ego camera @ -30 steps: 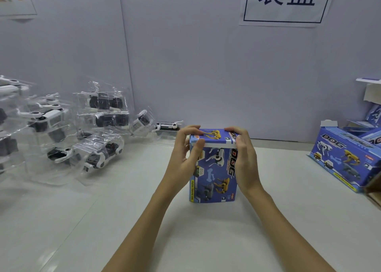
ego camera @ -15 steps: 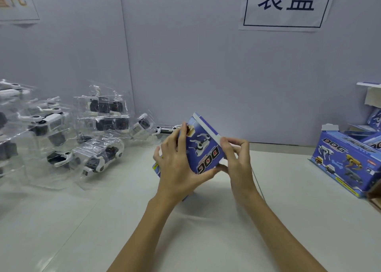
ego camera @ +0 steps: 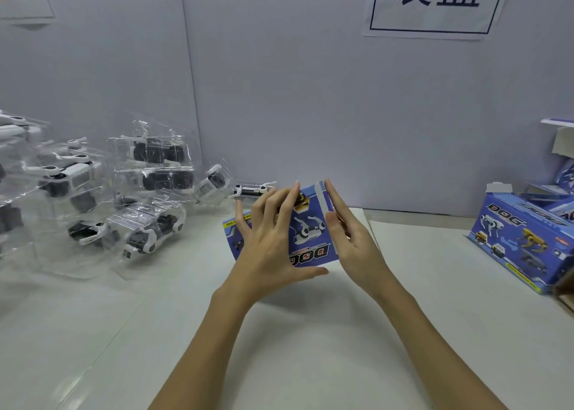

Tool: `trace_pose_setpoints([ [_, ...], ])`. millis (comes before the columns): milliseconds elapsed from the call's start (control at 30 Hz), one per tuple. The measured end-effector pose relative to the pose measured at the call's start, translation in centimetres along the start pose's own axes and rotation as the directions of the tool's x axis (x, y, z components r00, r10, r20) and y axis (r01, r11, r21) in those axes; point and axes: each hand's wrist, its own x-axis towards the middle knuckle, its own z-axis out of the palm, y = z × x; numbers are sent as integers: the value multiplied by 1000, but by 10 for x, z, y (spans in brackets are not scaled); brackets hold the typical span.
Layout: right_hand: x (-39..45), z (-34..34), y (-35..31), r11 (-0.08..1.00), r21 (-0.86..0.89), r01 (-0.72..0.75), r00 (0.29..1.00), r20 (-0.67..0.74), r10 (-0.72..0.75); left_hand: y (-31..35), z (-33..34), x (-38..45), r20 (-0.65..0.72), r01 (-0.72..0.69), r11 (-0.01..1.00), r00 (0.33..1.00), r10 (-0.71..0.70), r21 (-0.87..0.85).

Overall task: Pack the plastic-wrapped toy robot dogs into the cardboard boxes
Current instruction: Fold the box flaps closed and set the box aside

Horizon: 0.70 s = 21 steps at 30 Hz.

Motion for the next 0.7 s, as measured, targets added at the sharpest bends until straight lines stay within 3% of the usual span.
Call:
trace_pose_setpoints([
  [700, 4, -7, 8, 999, -23, 31, 999, -33, -32, 3, 5, 0, -71, 17, 999, 997, -20, -34],
])
